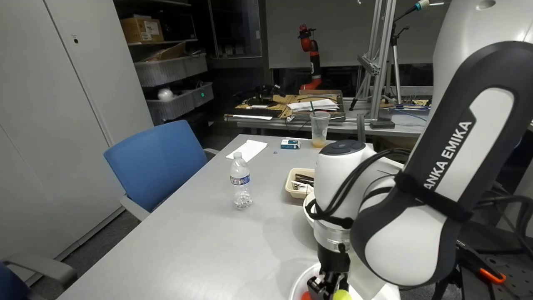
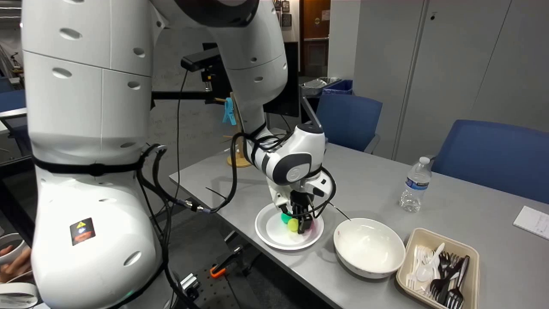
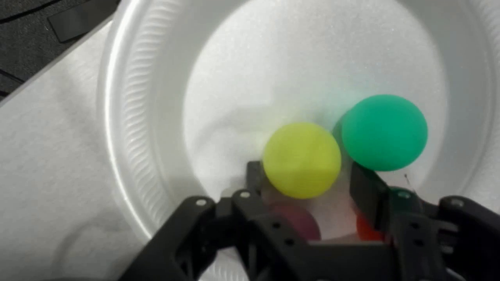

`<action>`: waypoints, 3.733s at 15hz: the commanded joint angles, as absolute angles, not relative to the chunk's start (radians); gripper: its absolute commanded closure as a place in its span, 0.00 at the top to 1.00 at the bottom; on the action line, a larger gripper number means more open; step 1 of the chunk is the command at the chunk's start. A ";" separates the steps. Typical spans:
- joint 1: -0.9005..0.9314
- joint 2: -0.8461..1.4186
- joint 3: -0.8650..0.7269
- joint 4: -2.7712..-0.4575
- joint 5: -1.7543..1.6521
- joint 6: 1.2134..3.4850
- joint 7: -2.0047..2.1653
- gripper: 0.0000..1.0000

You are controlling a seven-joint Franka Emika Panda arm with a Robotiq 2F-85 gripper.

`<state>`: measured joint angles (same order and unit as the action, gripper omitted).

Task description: Remove the balls from the white plate and place them inside the white bowl

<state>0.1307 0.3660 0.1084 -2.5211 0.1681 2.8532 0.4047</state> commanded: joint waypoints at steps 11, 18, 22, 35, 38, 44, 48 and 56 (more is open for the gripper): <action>0.138 0.339 0.114 -2.560 0.207 2.826 0.388 1.00; 0.140 0.344 0.112 -2.558 0.209 2.831 0.390 0.44; 0.142 0.334 0.111 -2.560 0.209 2.823 0.392 0.16; 0.112 0.007 0.066 -2.560 0.098 2.387 0.399 0.14; 0.103 0.025 0.071 -2.544 0.102 2.406 0.406 0.14; 0.100 0.026 0.071 -2.545 0.102 2.403 0.406 0.39; 0.086 0.038 0.055 -2.527 0.066 2.411 0.427 0.14; -0.005 0.096 -0.050 -2.456 -0.092 2.588 0.505 0.14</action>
<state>0.0201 0.0489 -0.0220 -2.4907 -0.0293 2.5169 0.4464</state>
